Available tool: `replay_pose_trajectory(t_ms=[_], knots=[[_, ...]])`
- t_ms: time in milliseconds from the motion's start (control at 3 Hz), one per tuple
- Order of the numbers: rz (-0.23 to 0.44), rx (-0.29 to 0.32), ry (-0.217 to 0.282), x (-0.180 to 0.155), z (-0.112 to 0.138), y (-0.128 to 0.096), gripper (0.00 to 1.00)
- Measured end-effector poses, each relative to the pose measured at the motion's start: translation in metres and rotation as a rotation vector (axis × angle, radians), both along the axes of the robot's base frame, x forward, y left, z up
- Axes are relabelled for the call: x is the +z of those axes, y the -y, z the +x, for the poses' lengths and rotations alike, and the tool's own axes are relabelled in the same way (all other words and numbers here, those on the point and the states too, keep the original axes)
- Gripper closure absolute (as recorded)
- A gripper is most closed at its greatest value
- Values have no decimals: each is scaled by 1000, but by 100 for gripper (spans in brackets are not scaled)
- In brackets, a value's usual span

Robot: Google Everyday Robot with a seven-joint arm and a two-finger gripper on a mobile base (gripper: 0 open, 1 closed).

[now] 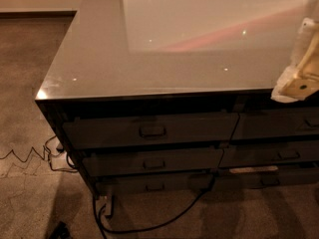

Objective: Open top drawer

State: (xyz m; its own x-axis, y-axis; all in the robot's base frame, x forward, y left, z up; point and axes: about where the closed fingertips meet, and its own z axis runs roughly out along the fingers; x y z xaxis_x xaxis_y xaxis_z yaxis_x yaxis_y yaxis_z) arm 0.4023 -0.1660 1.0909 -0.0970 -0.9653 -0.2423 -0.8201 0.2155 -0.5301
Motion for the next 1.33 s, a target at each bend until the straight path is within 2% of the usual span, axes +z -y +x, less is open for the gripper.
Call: replay_pose_trajectory(t_ms=[1333], knots=[[0,0,0,0,0,0,0]])
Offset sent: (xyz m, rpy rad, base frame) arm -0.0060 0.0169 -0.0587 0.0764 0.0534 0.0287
